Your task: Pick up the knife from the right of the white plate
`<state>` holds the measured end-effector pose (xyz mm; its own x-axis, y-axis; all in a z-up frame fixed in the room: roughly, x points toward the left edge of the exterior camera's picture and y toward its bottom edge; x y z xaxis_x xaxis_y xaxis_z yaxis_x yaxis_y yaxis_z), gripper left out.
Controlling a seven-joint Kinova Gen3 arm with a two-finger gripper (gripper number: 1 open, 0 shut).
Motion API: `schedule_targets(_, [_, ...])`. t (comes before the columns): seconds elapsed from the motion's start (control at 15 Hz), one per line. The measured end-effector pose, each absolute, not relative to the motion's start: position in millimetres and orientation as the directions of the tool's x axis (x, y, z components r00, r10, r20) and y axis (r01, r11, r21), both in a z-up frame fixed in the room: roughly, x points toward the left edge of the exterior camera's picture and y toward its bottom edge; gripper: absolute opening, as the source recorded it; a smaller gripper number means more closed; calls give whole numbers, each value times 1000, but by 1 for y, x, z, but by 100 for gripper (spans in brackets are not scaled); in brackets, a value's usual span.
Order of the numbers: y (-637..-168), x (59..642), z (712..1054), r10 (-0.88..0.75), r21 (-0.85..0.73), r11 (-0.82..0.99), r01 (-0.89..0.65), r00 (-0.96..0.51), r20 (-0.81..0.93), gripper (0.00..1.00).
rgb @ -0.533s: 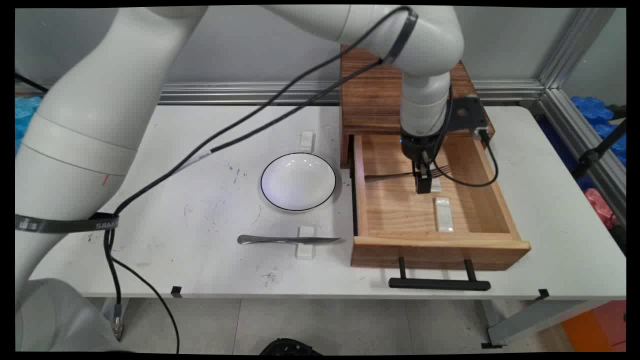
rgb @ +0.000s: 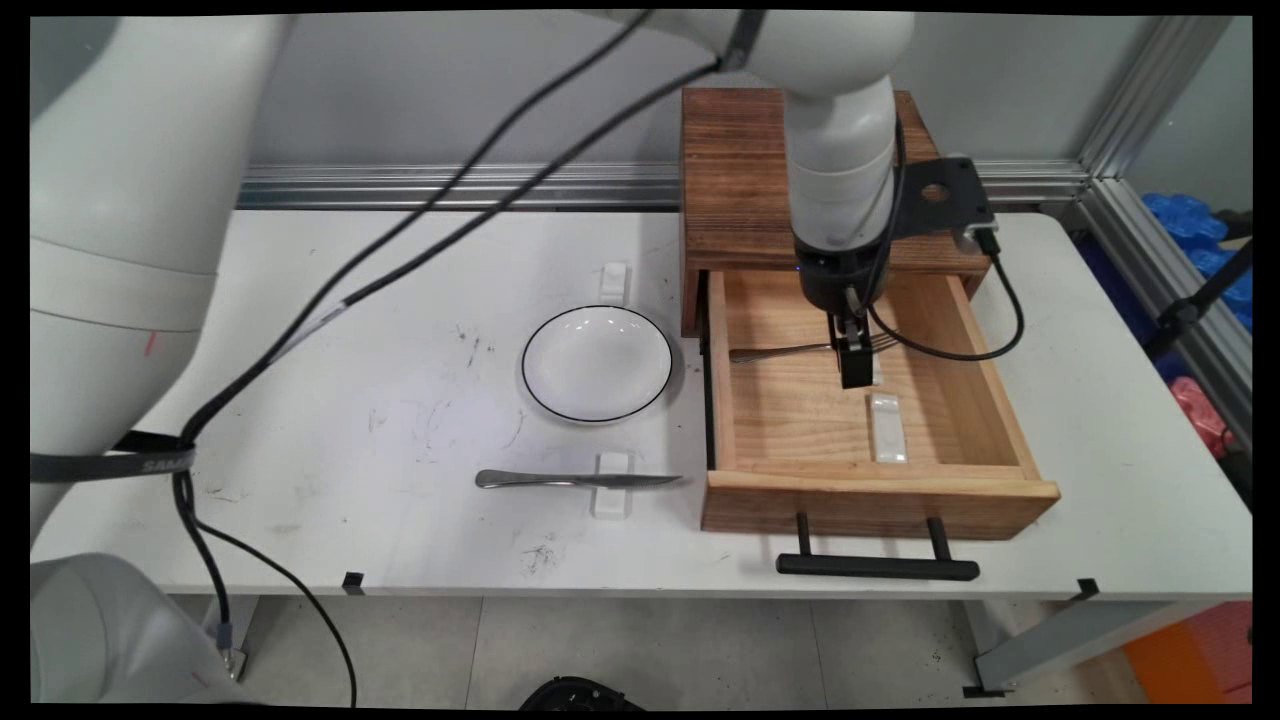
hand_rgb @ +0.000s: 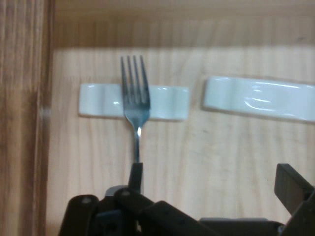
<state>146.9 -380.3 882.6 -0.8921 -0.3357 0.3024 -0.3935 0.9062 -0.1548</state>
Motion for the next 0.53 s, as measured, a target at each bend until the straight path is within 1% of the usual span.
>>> schedule_targets(0.27, [-355, 163, 920, -319, -144, 913, -382, -888, 331, 100])
schedule_targets(0.4, [-345, 175, 933, -315, -142, 915, -378, -888, 336, 100])
schedule_targets(0.53, [-333, 197, 947, -308, -140, 918, -371, -890, 337, 100])
